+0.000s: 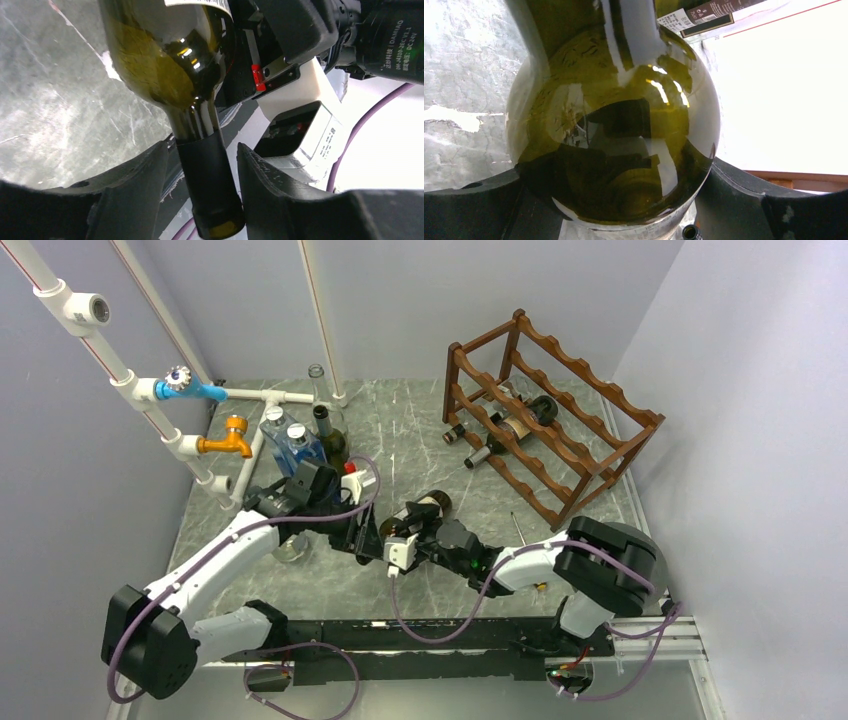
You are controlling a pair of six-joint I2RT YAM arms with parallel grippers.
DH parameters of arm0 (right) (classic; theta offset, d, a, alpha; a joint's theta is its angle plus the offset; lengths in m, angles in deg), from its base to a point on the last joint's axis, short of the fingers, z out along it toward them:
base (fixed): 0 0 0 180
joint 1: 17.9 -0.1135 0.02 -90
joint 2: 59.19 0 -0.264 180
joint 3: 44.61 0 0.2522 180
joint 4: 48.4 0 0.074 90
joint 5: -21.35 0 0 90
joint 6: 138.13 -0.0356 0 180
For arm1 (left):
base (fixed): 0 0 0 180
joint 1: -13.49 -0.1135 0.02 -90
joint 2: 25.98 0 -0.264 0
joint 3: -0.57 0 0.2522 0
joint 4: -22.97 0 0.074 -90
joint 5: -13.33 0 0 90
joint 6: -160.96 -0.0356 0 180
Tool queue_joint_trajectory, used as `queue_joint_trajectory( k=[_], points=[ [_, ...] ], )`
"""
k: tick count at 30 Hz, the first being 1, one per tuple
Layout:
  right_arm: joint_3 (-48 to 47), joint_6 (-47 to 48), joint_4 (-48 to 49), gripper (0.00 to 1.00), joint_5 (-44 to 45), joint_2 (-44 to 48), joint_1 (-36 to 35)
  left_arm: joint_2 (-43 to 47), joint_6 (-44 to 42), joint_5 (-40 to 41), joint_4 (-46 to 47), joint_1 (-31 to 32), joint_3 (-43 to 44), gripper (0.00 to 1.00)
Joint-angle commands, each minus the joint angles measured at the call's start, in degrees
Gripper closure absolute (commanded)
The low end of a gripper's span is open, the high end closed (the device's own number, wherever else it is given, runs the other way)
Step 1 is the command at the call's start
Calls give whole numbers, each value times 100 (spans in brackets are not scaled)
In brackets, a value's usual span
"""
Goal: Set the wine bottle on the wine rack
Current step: Pick up the wine bottle from the center of the board.
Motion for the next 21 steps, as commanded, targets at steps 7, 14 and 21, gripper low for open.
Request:
queue_joint_trajectory(
  k=[7, 14, 21],
  points=[
    [-343, -283, -44, 100, 354, -77, 67, 77, 41, -522, 256, 110, -181, 97],
    [-251, -585, -547, 42, 158, 22, 63, 335, 570, -204, 764, 107, -237, 100],
    [-130, -845, -1250, 0, 274, 415, -122, 339, 645, 513, 629, 106, -18, 100]
  ],
)
